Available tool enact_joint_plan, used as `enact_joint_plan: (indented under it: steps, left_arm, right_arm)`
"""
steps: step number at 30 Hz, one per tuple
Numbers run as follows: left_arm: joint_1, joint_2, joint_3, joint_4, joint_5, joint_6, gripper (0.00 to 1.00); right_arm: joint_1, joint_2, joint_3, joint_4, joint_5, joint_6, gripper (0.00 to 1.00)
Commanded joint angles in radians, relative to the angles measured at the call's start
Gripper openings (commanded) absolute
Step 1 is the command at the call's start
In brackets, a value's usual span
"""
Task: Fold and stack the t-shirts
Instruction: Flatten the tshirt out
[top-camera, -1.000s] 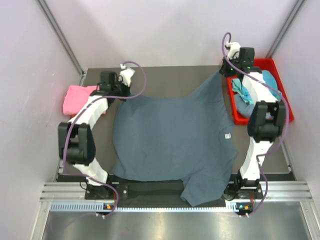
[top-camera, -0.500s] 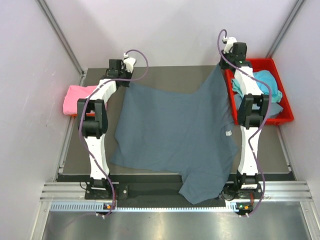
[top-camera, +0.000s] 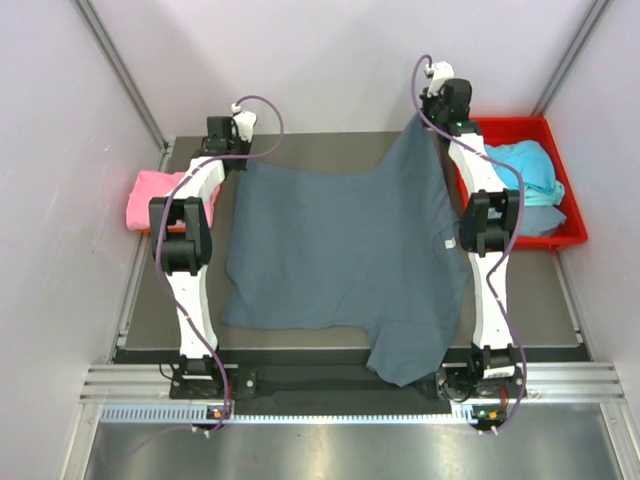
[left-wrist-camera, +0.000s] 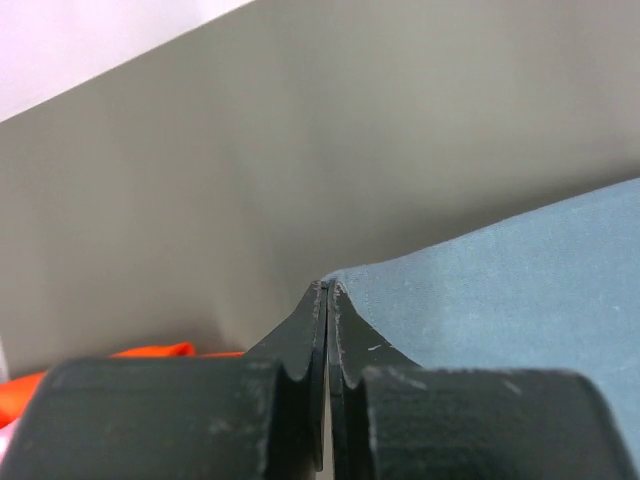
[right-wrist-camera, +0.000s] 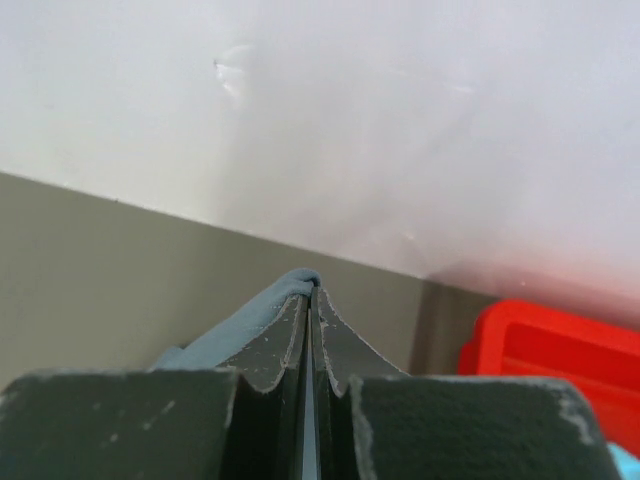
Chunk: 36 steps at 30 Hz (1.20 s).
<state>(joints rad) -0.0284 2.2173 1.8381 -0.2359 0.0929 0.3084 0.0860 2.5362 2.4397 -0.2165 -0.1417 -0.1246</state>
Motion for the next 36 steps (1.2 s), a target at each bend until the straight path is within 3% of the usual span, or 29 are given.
enact_joint_plan:
  steps: [1,24,36]
  left_arm:
    - [0.021,-0.015,0.061,0.072,-0.036,-0.005,0.0]
    - [0.021,0.021,0.154,0.109,-0.068,0.011,0.0]
    - [0.051,-0.071,0.085,0.099,-0.079,0.038,0.0]
  right_arm:
    - [0.012,0.032,0.073,0.129,0.051,-0.018,0.0]
    - [0.006,0.064,0.097,0.246,0.1,-0.06,0.0]
    - [0.021,0.042,0.108,0.287,0.065,-0.033,0.0]
